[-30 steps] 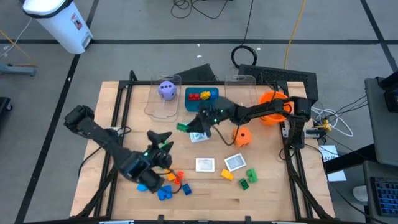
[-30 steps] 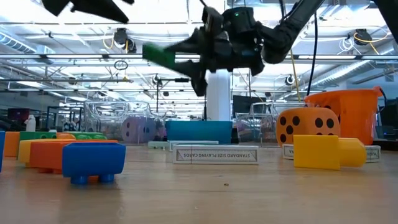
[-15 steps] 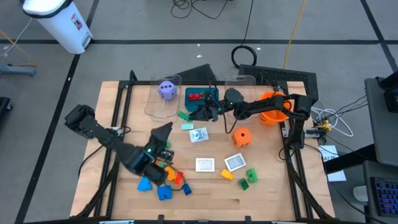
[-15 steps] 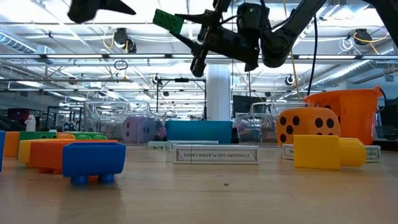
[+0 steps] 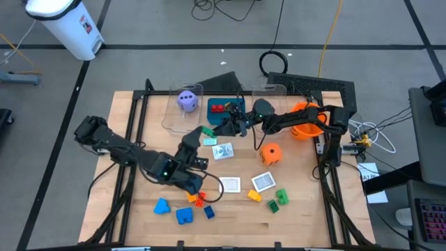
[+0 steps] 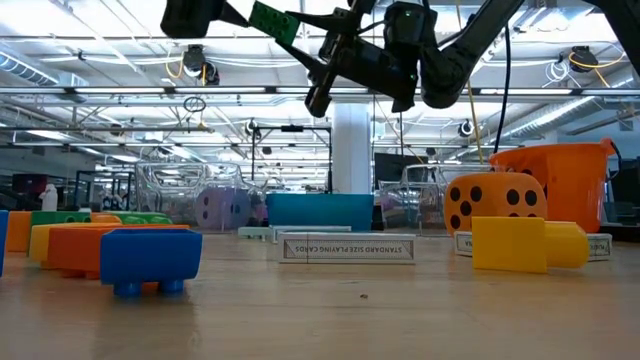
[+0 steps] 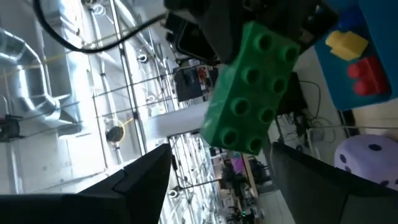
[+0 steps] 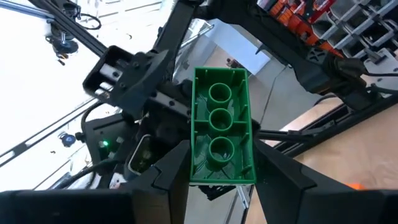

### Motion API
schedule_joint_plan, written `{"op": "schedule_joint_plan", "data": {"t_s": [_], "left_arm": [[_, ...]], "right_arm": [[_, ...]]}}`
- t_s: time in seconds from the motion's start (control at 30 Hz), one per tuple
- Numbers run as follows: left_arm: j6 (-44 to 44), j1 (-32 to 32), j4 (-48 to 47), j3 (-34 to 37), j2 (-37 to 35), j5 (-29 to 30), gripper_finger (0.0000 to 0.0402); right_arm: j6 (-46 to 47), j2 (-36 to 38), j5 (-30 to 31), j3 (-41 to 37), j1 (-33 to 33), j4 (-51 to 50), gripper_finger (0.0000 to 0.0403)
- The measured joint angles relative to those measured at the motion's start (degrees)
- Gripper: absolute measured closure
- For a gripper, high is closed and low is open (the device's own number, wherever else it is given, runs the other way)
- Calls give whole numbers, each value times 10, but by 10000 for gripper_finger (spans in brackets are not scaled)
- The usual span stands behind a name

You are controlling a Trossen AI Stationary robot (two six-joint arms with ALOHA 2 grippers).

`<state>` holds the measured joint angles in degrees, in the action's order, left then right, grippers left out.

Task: Pick & Place Toys
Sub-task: Put the green game piece into the blue bin

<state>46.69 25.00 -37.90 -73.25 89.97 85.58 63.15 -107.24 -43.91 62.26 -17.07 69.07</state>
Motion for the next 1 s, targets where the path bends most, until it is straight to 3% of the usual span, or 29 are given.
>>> {"op": "schedule_joint_plan", "data": {"t_s": [0.37, 0.6, 1.0], "left_arm": [[99, 24, 11, 0, 2, 0, 124], [161, 18, 31, 1, 39, 11, 124], [153, -28, 39, 0, 64, 31, 124]], "right_arm": [[33, 0, -28, 0, -1, 46, 264], [32, 0, -28, 0, -1, 45, 263], [33, 0, -29, 0, -3, 42, 262]]}}
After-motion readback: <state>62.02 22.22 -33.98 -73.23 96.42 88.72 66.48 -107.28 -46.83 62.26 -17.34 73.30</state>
